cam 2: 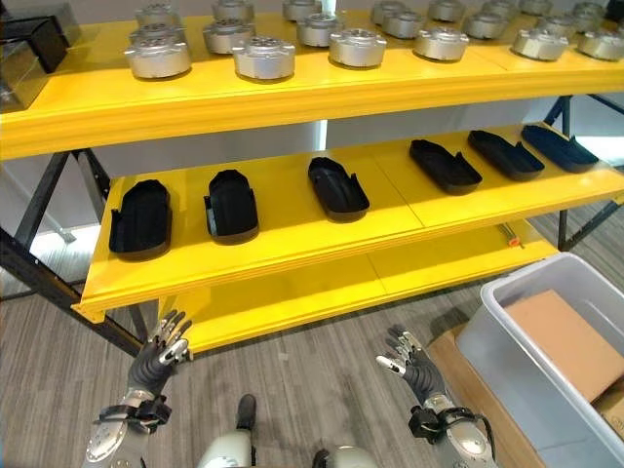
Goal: Move parts from the plastic box to the shelf.
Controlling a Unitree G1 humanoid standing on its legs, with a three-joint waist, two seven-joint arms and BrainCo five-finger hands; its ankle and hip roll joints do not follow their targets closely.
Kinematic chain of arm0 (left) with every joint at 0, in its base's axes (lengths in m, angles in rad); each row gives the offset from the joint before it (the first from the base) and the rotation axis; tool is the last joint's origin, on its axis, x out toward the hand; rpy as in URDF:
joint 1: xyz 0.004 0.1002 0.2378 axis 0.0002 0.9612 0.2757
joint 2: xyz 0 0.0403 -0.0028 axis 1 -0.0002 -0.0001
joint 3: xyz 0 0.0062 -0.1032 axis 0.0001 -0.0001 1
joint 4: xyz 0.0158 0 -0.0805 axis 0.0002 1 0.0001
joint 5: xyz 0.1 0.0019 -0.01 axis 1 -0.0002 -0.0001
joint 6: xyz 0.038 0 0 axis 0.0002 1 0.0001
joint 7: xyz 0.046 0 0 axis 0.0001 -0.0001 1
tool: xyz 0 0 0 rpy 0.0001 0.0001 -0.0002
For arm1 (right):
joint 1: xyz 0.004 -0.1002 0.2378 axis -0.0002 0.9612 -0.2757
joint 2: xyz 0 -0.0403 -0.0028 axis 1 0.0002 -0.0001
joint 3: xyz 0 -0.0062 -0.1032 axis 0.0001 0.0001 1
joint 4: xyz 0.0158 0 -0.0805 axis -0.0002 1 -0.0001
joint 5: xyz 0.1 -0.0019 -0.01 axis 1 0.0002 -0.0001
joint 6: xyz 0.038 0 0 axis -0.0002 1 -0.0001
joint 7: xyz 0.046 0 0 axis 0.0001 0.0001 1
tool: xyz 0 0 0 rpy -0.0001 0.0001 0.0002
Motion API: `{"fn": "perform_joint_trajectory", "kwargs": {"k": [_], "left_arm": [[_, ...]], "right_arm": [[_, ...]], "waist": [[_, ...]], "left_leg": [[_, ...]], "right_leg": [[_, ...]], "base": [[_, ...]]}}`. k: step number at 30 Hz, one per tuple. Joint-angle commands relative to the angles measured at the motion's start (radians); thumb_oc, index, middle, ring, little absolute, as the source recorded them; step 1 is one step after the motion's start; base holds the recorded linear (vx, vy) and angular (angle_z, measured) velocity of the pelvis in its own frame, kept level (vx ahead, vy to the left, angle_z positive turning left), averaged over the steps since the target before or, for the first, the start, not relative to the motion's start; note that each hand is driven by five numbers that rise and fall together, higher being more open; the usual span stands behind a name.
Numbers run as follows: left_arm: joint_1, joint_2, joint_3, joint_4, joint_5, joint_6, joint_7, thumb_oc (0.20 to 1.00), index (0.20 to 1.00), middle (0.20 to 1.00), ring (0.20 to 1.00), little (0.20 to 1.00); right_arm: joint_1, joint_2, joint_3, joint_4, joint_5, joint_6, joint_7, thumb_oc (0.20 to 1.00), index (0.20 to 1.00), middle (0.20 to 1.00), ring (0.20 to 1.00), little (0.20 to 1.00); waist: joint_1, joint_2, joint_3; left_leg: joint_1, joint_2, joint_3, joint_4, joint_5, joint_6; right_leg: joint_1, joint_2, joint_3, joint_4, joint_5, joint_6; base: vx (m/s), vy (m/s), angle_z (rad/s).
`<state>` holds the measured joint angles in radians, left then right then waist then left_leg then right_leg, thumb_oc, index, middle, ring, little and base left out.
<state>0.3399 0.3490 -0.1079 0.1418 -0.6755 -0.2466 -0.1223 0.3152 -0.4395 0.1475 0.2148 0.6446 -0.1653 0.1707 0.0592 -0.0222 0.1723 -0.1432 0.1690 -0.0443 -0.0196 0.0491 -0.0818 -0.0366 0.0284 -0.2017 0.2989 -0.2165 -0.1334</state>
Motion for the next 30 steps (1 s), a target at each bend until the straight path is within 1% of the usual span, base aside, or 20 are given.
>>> {"fn": "perform_joint_trajectory", "kwargs": {"k": [1, 2, 3, 4, 5, 6, 7, 8, 10, 12, 13, 14, 15, 20, 21, 30], "left_arm": [[-0.067, 0.041, 0.011, -0.072, 0.045, -0.055, -0.006, 1.0, 1.0, 1.0, 1.0, 1.0], [-0.073, 0.043, 0.012, -0.077, 0.049, -0.057, -0.007, 1.0, 1.0, 1.0, 1.0, 1.0], [-0.079, 0.04, 0.016, -0.096, 0.035, -0.054, -0.011, 1.0, 1.0, 1.0, 1.0, 1.0], [-0.08, 0.04, 0.016, -0.096, 0.035, -0.054, -0.011, 1.0, 1.0, 1.0, 1.0, 1.0], [-0.079, 0.045, 0.02, -0.113, 0.047, -0.057, -0.012, 1.0, 1.0, 1.0, 1.0, 1.0], [-0.083, 0.04, 0.015, -0.113, 0.027, -0.058, -0.009, 1.0, 1.0, 1.0, 1.0, 1.0], [-0.092, 0.034, 0.009, -0.11, -0.013, -0.047, -0.017, 1.0, 1.0, 1.0, 1.0, 1.0], [-0.084, 0.047, -0.001, -0.118, -0.013, -0.052, -0.024, 1.0, 1.0, 1.0, 1.0, 1.0], [-0.084, 0.047, -0.001, -0.117, -0.013, -0.053, -0.024, 1.0, 1.0, 1.0, 1.0, 1.0], [-0.083, 0.054, -0.007, -0.112, -0.058, -0.034, -0.037, 1.0, 1.0, 1.0, 1.0, 1.0], [-0.09, 0.052, -0.013, -0.113, -0.07, -0.027, -0.033, 1.0, 1.0, 1.0, 1.0, 1.0], [-0.09, 0.052, -0.013, -0.113, -0.07, -0.027, -0.033, 1.0, 1.0, 1.0, 1.0, 1.0], [-0.097, 0.043, -0.015, -0.097, -0.088, -0.02, -0.028, 1.0, 1.0, 1.0, 1.0, 1.0], [-0.11, 0.032, -0.02, -0.081, -0.092, -0.012, -0.016, 1.0, 1.0, 1.0, 1.0, 1.0], [-0.117, 0.031, -0.025, -0.073, -0.091, -0.009, -0.013, 1.0, 1.0, 1.0, 1.0, 1.0], [-0.136, 0.027, -0.059, -0.059, -0.074, 0.007, -0.008, 1.0, 1.0, 1.0, 1.0, 1.0]], "right_arm": [[-0.035, -0.015, -0.063, -0.067, 0.023, -0.068, -0.012, 1.0, 1.0, 1.0, 1.0, 1.0], [-0.041, -0.016, -0.062, -0.065, 0.024, -0.067, -0.012, 1.0, 1.0, 1.0, 1.0, 1.0], [-0.052, -0.016, -0.053, -0.059, 0.021, -0.065, -0.018, 1.0, 1.0, 1.0, 1.0, 1.0], [-0.052, -0.016, -0.053, -0.059, 0.021, -0.065, -0.018, 1.0, 1.0, 1.0, 1.0, 1.0], [-0.057, -0.011, -0.053, -0.054, 0.02, -0.065, -0.021, 1.0, 1.0, 1.0, 1.0, 1.0], [-0.061, -0.005, -0.05, -0.056, 0.022, -0.064, -0.025, 1.0, 1.0, 1.0, 1.0, 1.0], [-0.072, 0.01, -0.043, -0.063, 0.042, -0.06, -0.033, 1.0, 1.0, 1.0, 1.0, 1.0], [-0.059, 0.026, -0.044, -0.069, 0.036, -0.056, -0.027, 1.0, 1.0, 1.0, 1.0, 1.0], [-0.058, 0.026, -0.044, -0.069, 0.036, -0.055, -0.027, 1.0, 1.0, 1.0, 1.0, 1.0], [-0.059, 0.033, -0.043, -0.066, 0.032, -0.051, -0.028, 1.0, 1.0, 1.0, 1.0, 1.0], [-0.086, 0.044, -0.022, -0.052, 0.024, -0.043, -0.037, 1.0, 1.0, 1.0, 1.0, 1.0], [-0.086, 0.044, -0.022, -0.051, 0.024, -0.043, -0.037, 1.0, 1.0, 1.0, 1.0, 1.0], [-0.103, 0.05, -0.004, -0.054, 0.02, -0.034, -0.035, 1.0, 1.0, 1.0, 1.0, 1.0], [-0.117, 0.053, 0.012, -0.056, 0.003, -0.025, -0.045, 1.0, 1.0, 1.0, 1.0, 1.0], [-0.128, 0.044, 0.02, -0.055, -0.032, -0.02, -0.05, 1.0, 1.0, 1.0, 1.0, 1.0], [-0.151, 0.051, 0.05, -0.05, -0.034, -0.015, -0.061, 1.0, 1.0, 1.0, 1.0, 1.0]], "waist": [[-0.022, 0.007, 0.029], [-0.025, -0.002, 0.029], [-0.031, -0.012, 0.017], [-0.032, -0.012, 0.015], [-0.037, -0.011, 0.003], [-0.042, -0.007, -0.01], [-0.055, 0.012, -0.028], [-0.068, 0.024, -0.063], [-0.068, 0.024, -0.063], [-0.072, 0.023, -0.085], [-0.071, 0.025, -0.102], [-0.07, 0.024, -0.102], [-0.067, 0.022, -0.115], [-0.063, 0.015, -0.128], [-0.062, 0.011, -0.133], [-0.062, -0.004, -0.15]], "left_leg": [[-0.013, 0.021, -0.028, 0.047, 0.235, -0.04], [-0.009, 0.005, -0.018, 0.102, 0.193, -0.028], [0.017, -0.04, -0.022, 0.2, 0.109, -0.016], [0.013, -0.04, -0.023, 0.201, 0.111, -0.015], [0.043, -0.045, -0.018, 0.208, 0.073, -0.012], [0.075, -0.051, -0.024, 0.197, 0.054, -0.01], [0.102, -0.048, -0.016, 0.113, 0.029, 0.001], [0.147, -0.053, 0.009, 0.008, 0.026, 0.009], [0.151, -0.053, 0.009, 0.003, 0.029, 0.009], [0.176, -0.073, 0.029, -0.047, 0.019, 0.016], [0.18, -0.09, 0.042, -0.06, 0.007, 0.027], [0.18, -0.09, 0.043, -0.06, 0.007, 0.027], [0.185, -0.103, 0.057, -0.067, -0.004, 0.034], [0.191, -0.111, 0.069, -0.068, -0.015, 0.04], [0.192, -0.113, 0.07, -0.068, -0.017, 0.042], [0.198, -0.113, 0.075, -0.068, -0.023, 0.046]], "right_leg": [[0.052, -0.045, 0.031, -0.099, 0.061, 0.139], [0.044, -0.057, 0.035, -0.104, 0.074, 0.14], [0.032, -0.082, 0.047, -0.127, 0.101, 0.146], [0.03, -0.081, 0.047, -0.129, 0.103, 0.146], [0.027, -0.089, 0.05, -0.14, 0.109, 0.147], [0.022, -0.092, 0.053, -0.149, 0.115, 0.153], [0.026, -0.095, 0.054, -0.166, 0.13, 0.173], [0.04, -0.111, 0.056, -0.204, 0.161, 0.19], [0.043, -0.111, 0.056, -0.207, 0.162, 0.19], [0.055, -0.137, 0.053, -0.256, 0.203, 0.213], [0.054, -0.153, 0.065, -0.285, 0.234, 0.23], [0.053, -0.153, 0.067, -0.286, 0.235, 0.23], [0.054, -0.165, 0.072, -0.31, 0.255, 0.243], [0.062, -0.175, 0.075, -0.334, 0.272, 0.257], [0.062, -0.178, 0.078, -0.335, 0.276, 0.259], [0.077, -0.18, 0.08, -0.353, 0.286, 0.263]], "base": [[-0.1, -0.036, 0.28], [-0.13, 0.016, 0.24], [-0.11, 0.025, 0.2], [-0.06, 0.064, 0.16], [0.0, 0.079, 0.1], [0.03, 0.168, 0.12], [0.09, 0.319, 0.27], [0.09, 0.277, 0.24], [0.04, 0.135, -0.01], [-0.01, 0.205, -0.16], [-0.05, 0.184, -0.18], [-0.07, 0.214, -0.29], [-0.03, 0.096, -0.17], [-0.03, 0.067, -0.06], [-0.02, 0.041, -0.01], [0.0, 0.003, 0.0]]}}
